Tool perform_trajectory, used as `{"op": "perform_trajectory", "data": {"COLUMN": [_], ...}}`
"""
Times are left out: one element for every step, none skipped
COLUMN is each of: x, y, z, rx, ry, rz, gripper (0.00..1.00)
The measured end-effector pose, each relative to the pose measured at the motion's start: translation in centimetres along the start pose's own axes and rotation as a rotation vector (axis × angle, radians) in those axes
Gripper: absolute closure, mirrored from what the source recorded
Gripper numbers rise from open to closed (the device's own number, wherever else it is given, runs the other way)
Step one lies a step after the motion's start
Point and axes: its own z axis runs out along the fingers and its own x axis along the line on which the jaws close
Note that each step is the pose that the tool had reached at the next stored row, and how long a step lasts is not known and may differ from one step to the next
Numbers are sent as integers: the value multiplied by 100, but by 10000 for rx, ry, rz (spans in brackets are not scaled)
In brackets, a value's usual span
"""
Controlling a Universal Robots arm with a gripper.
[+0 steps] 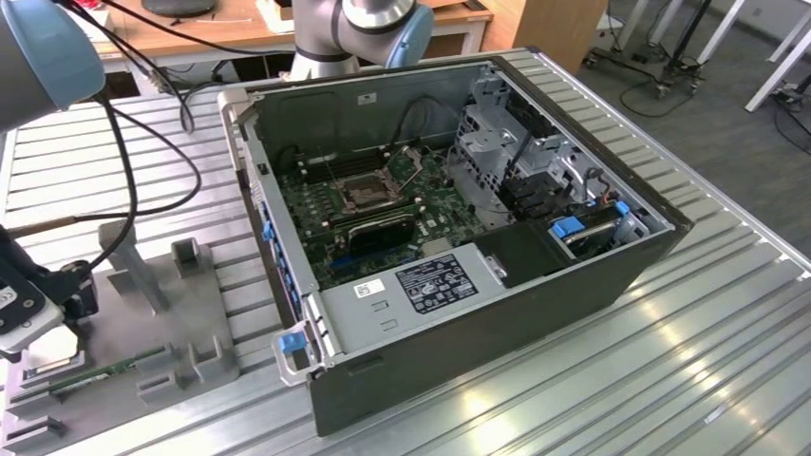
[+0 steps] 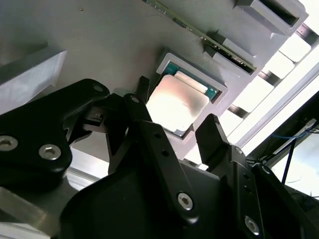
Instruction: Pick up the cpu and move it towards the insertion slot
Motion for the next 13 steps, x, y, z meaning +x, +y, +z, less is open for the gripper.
{"op": "perform_trajectory", "data": {"x": [0,0,0,0,0,0,1,1,3,3,3,3,3], "y": [0,0,-1,-1,-1,-1,-1,-1,-1,-1,-1,-1,-1], "z": [10,20,29,37,43,46,46,48,51,54,57,58,59], "rx": [0,0,0,0,1,2,2,2,0,1,1,1,1], "ry": [-1,0,0,0,0,2,3,2,0,0,0,0,1], "rz": [0,0,0,0,0,0,0,1,1,1,8,19,24], "gripper": [35,35,35,35,35,35,35,35,35,35,35,35,35]}}
